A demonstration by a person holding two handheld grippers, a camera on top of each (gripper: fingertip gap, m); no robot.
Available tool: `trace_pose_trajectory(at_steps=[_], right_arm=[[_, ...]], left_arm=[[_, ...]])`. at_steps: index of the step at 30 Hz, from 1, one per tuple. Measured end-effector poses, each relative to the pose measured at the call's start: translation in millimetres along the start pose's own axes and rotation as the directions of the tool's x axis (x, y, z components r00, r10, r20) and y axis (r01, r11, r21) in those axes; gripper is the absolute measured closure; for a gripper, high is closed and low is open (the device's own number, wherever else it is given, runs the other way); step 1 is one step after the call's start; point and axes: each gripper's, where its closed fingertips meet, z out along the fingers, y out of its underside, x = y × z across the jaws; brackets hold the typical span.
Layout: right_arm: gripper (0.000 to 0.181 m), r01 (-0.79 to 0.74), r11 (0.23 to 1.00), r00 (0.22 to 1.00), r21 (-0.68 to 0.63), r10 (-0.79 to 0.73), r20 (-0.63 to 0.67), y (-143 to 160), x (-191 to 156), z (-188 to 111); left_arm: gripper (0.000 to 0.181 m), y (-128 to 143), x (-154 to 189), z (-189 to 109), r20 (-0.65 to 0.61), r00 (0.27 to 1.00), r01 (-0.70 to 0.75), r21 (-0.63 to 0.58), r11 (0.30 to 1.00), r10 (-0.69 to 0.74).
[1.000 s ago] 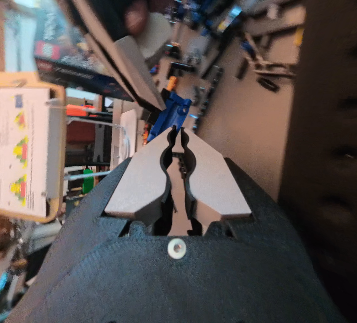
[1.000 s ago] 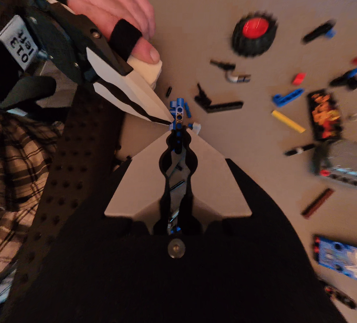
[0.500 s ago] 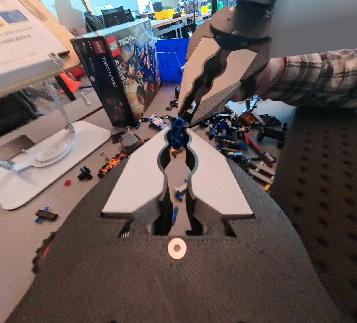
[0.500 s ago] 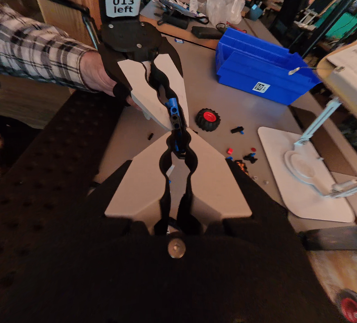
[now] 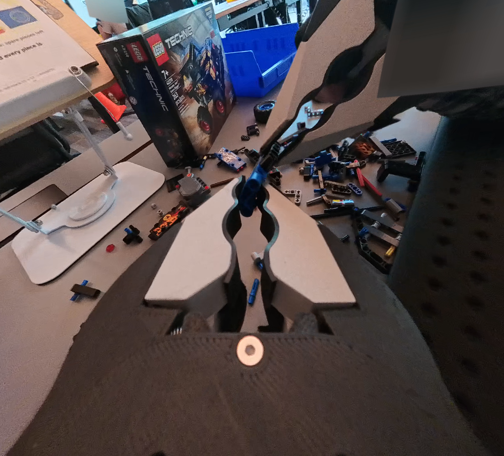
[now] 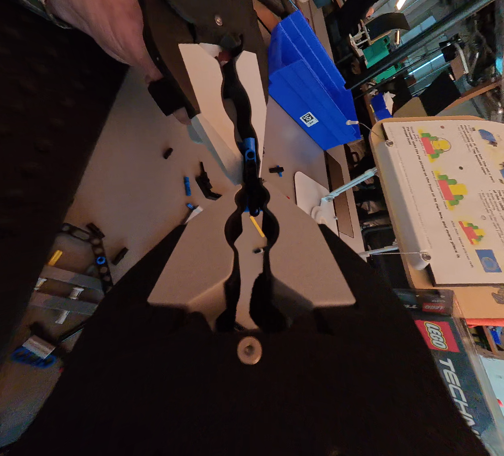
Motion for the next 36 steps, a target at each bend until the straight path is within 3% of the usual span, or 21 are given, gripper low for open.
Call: trace_pose_trajectory(at_steps=[9, 12, 16, 18, 20, 22, 24, 26, 29, 30, 31, 33, 34, 36], right_arm=[[0.177, 0.086, 0.996, 0.996, -0.024, -0.087, -0.038, 0, -5, 4], [0.177, -0.077, 0.995, 0.997, 0.066, 0.077, 0.015, -8, -3, -1], [0.177, -0.080, 0.991, 0.997, 0.106, 0.079, 0.014, -15, -5, -9], [0.177, 0.074, 0.997, 0.994, 0.032, -0.071, -0.084, -11, -7, -7], [0.176, 0.303, 0.947, 0.925, -0.110, -0.320, -0.207, -10, -6, -7], [0.176, 0.355, 0.921, 0.900, -0.163, -0.384, -0.209, -6, -7, -5], [0.176, 0.284, 0.948, 0.926, -0.144, -0.310, -0.215, -6, -4, -2], [0.178, 0.131, 0.989, 0.974, -0.062, -0.140, -0.179, -9, -2, -4], [0.176, 0.030, 0.999, 0.992, 0.013, -0.029, -0.120, -10, -4, -7], [0.176, -0.079, 0.995, 0.994, 0.062, 0.083, -0.064, -9, -5, -8], [0.177, -0.238, 0.962, 0.971, 0.133, 0.237, 0.019, -11, -4, -11], [0.181, -0.466, 0.838, 0.885, 0.282, 0.444, 0.141, -17, 10, -28], [0.181, -0.492, 0.813, 0.869, 0.312, 0.481, 0.114, -15, 24, -41], [0.181, -0.306, 0.930, 0.947, 0.206, 0.319, -0.035, 1, 21, -38]], left_arm=[[0.175, 1, 6, 5, 0.007, 0.999, -0.040, -0.012, 0.999, 0.040], [0.174, -8, 9, 2, -0.045, 0.999, 0.014, 0.049, 0.999, -0.012], [0.174, -13, 17, 0, -0.096, 0.995, 0.047, 0.080, 0.996, -0.039], [0.175, -10, 16, 2, -0.104, 0.992, 0.078, 0.071, 0.994, -0.070], [0.174, -9, 13, 2, -0.085, 0.994, 0.074, 0.061, 0.995, -0.069], [0.174, -6, 11, 5, -0.088, 0.989, 0.127, 0.058, 0.990, -0.122], [0.174, -6, 7, 5, -0.078, 0.986, 0.154, 0.060, 0.986, -0.149], [0.175, -9, 7, 5, -0.086, 0.981, 0.181, 0.077, 0.980, -0.175], [0.175, -10, 11, 5, -0.114, 0.976, 0.197, 0.081, 0.977, -0.187], [0.175, -10, 10, 6, -0.102, 0.978, 0.191, 0.078, 0.979, -0.182], [0.175, -11, 8, 5, -0.099, 0.977, 0.199, 0.082, 0.977, -0.191], [0.176, 8, -21, 0, 0.030, 0.975, 0.220, 0.039, 0.975, -0.221], [0.176, 4, -34, -11, 0.016, 0.946, 0.322, 0.100, 0.941, -0.325], [0.176, -3, -24, -7, 0.027, 0.976, 0.214, 0.076, 0.974, -0.216]])
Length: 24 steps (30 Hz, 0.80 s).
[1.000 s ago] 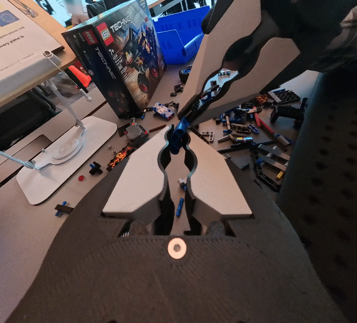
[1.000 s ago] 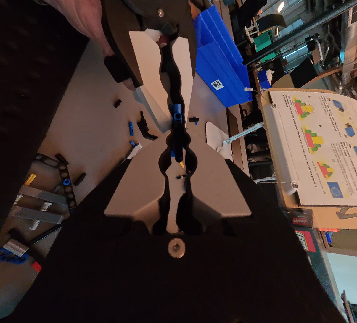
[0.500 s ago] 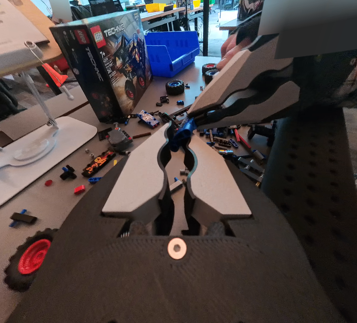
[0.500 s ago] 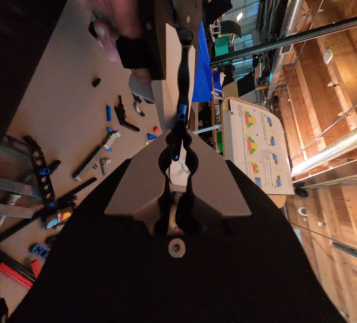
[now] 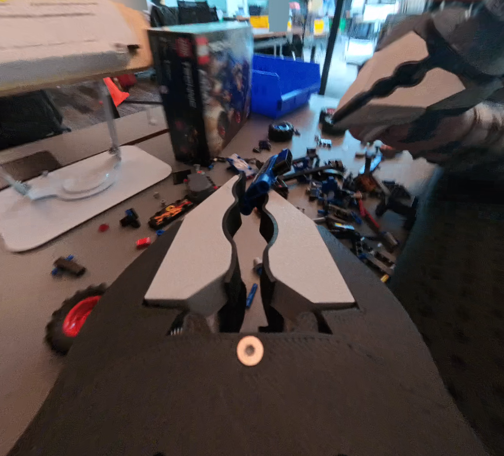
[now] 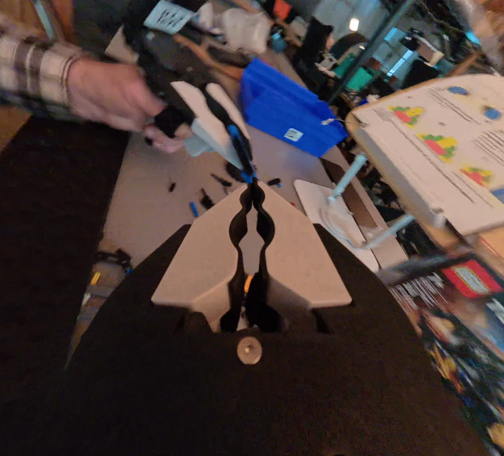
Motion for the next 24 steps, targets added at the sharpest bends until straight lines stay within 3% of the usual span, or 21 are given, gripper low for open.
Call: trace_pose_trajectory(at_steps=[2, 4, 6, 9, 16, 21, 22, 24], right_arm=[[0.181, 0.118, 0.988, 0.992, -0.098, -0.114, 0.047, 20, -22, 17], [0.181, 0.289, 0.948, 0.955, -0.135, -0.295, -0.024, 19, -18, 20], [0.162, 0.306, 0.942, 0.948, -0.137, -0.315, -0.048, 14, -14, 22], [0.168, 0.354, 0.914, 0.926, -0.199, -0.372, -0.060, 20, -12, 29], [0.179, 0.281, 0.943, 0.959, -0.178, -0.282, 0.018, 20, -22, 25], [0.177, 0.003, 0.999, 0.993, -0.045, 0.002, 0.114, 6, -26, 17], [0.178, -0.069, 0.995, 0.988, 0.072, 0.058, 0.143, -15, -25, 7], [0.178, -0.071, 0.986, 0.995, 0.151, 0.060, 0.075, -36, -4, -15]], left_arm=[[0.176, 11, 25, 22, -0.059, 0.997, -0.051, -0.060, 0.997, 0.048], [0.176, 5, 24, 22, -0.048, 0.997, -0.056, -0.046, 0.997, 0.054], [0.176, 8, 22, 23, -0.054, 0.998, -0.025, -0.057, 0.998, 0.022], [0.176, 8, 29, 26, -0.058, 0.997, -0.057, -0.061, 0.997, 0.054], [0.175, 14, 34, 29, -0.060, 0.990, -0.133, -0.091, 0.987, 0.128], [0.177, 8, 33, 25, -0.075, 0.994, -0.077, -0.046, 0.996, 0.074], [0.175, 25, 10, 24, 0.017, 0.995, -0.100, -0.134, 0.986, 0.103], [0.176, 9, 0, 13, -0.003, 0.999, 0.034, -0.037, 0.999, -0.034]])
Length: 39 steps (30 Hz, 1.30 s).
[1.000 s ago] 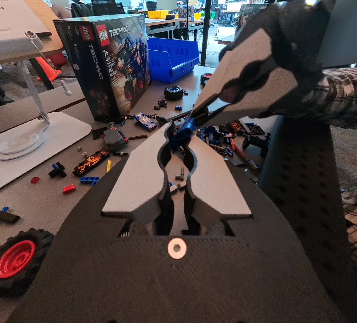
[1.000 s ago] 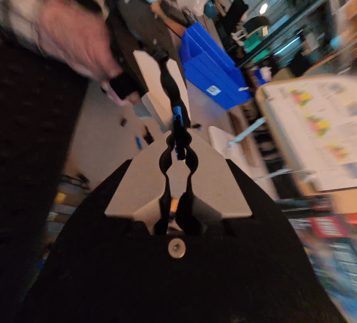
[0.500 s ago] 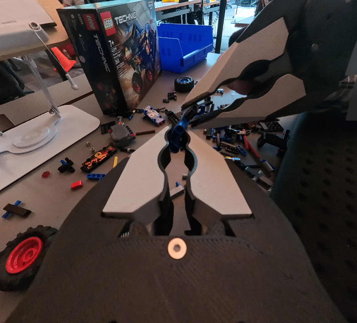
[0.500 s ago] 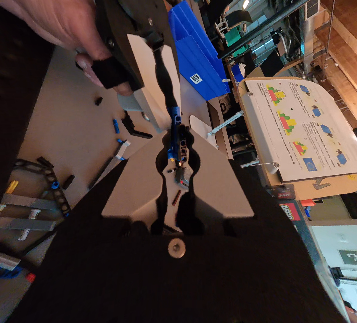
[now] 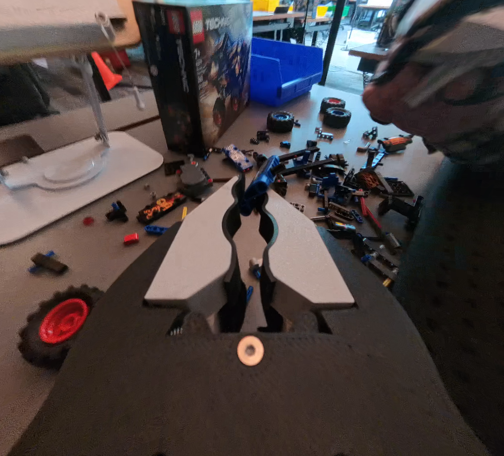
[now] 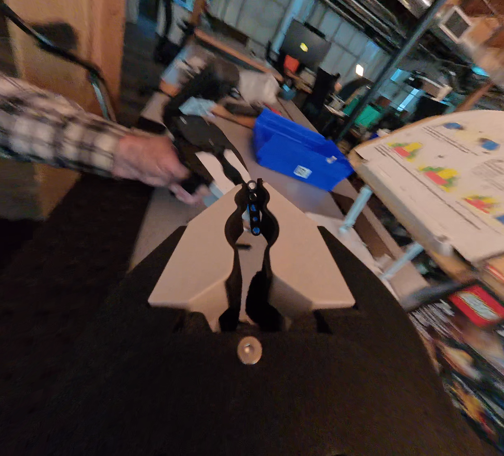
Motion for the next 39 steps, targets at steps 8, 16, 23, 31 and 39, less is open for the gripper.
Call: trace_pose_trajectory(at_steps=[8, 16, 23, 31, 39], right_arm=[[0.176, 0.079, 0.923, 0.988, -0.378, -0.021, 0.153, 97, -9, -4], [0.172, 0.090, 0.948, 0.991, -0.305, -0.055, 0.123, 89, -6, 6], [0.178, 0.178, 0.924, 0.984, -0.338, -0.158, 0.087, 89, -10, 31], [0.181, 0.127, 0.970, 0.989, -0.207, -0.107, 0.103, 55, -22, 24], [0.179, 0.023, 0.935, 0.986, -0.354, 0.038, 0.162, 97, -9, -5]], left_arm=[[0.176, 7, 15, 13, -0.059, 0.998, -0.033, -0.033, 0.999, 0.031], [0.175, 22, 26, 24, -0.063, 0.993, -0.111, -0.124, 0.986, 0.104], [0.175, 29, 31, 29, -0.058, 0.987, -0.157, -0.167, 0.973, 0.150], [0.176, 30, 0, 22, 0.075, 0.987, -0.126, -0.176, 0.976, 0.141], [0.176, 26, 15, 27, -0.017, 0.991, -0.132, -0.152, 0.979, 0.131]])
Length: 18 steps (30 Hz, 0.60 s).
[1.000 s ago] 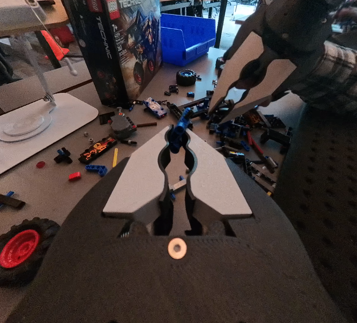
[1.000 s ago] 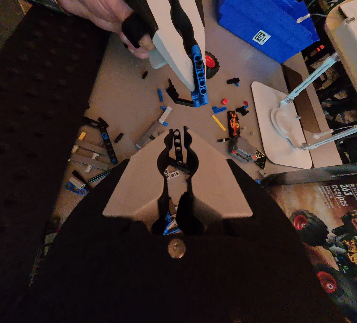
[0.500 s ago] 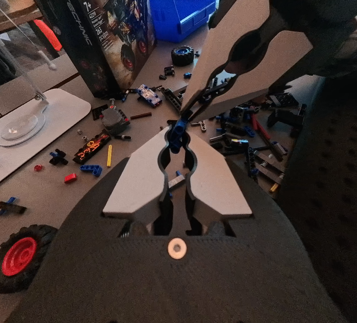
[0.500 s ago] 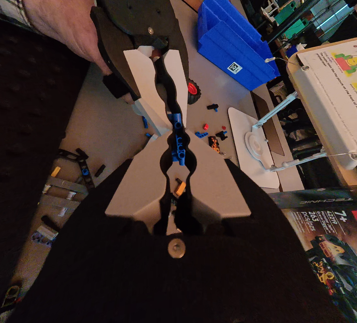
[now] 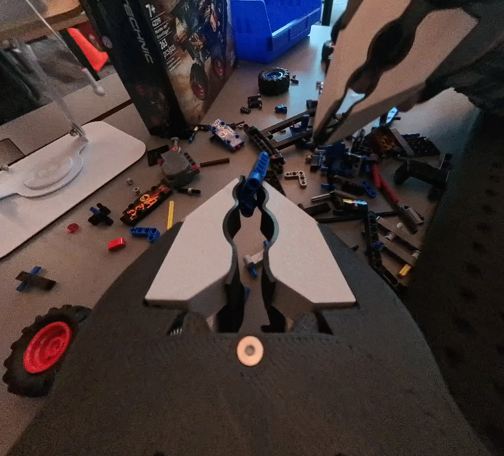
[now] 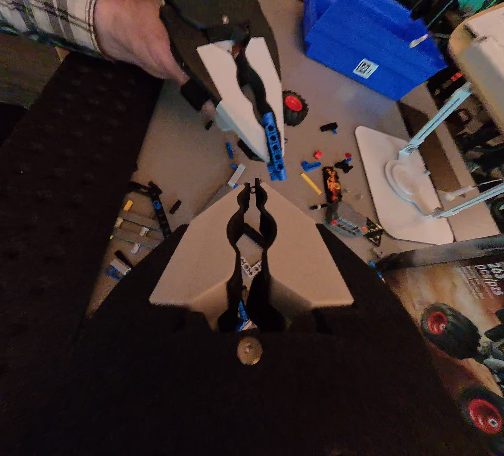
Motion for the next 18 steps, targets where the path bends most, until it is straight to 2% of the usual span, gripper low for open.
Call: trace_pose_trajectory(at_steps=[1, 6, 7, 9, 14, 16, 18], right_arm=[[0.178, -0.007, 0.999, 1.000, -0.040, 0.007, 0.010, 8, -1, 5], [0.147, -0.057, 0.993, 0.996, -0.108, 0.064, 0.063, 26, -5, 7], [0.152, -0.064, 0.990, 0.995, -0.129, 0.072, 0.063, 32, -4, 6], [0.181, -0.026, 0.990, 0.996, -0.141, 0.038, 0.084, 35, -7, 2], [0.170, -0.076, 0.979, 0.996, -0.191, 0.083, 0.027, 52, 8, -3], [0.167, -0.102, 0.974, 0.994, -0.202, 0.106, 0.009, 59, 14, -9], [0.164, -0.115, 0.974, 0.992, -0.194, 0.123, 0.029, 60, 12, -15]], left_arm=[[0.176, 2, -2, -1, -0.008, 1.000, 0.027, 0.001, 1.000, -0.027], [0.175, 8, 4, 3, -0.057, 0.997, 0.056, -0.030, 0.998, -0.058], [0.175, 9, 4, 4, -0.059, 0.996, 0.067, -0.035, 0.997, -0.069], [0.174, 11, 0, 3, -0.046, 0.995, 0.082, -0.045, 0.996, -0.084], [0.174, 17, -17, 4, 0.014, 0.998, 0.056, -0.111, 0.992, -0.055], [0.174, 26, -26, 8, 0.029, 0.999, 0.045, -0.176, 0.983, -0.041], [0.174, 35, -24, 13, -0.013, 1.000, 0.021, -0.236, 0.972, -0.024]])
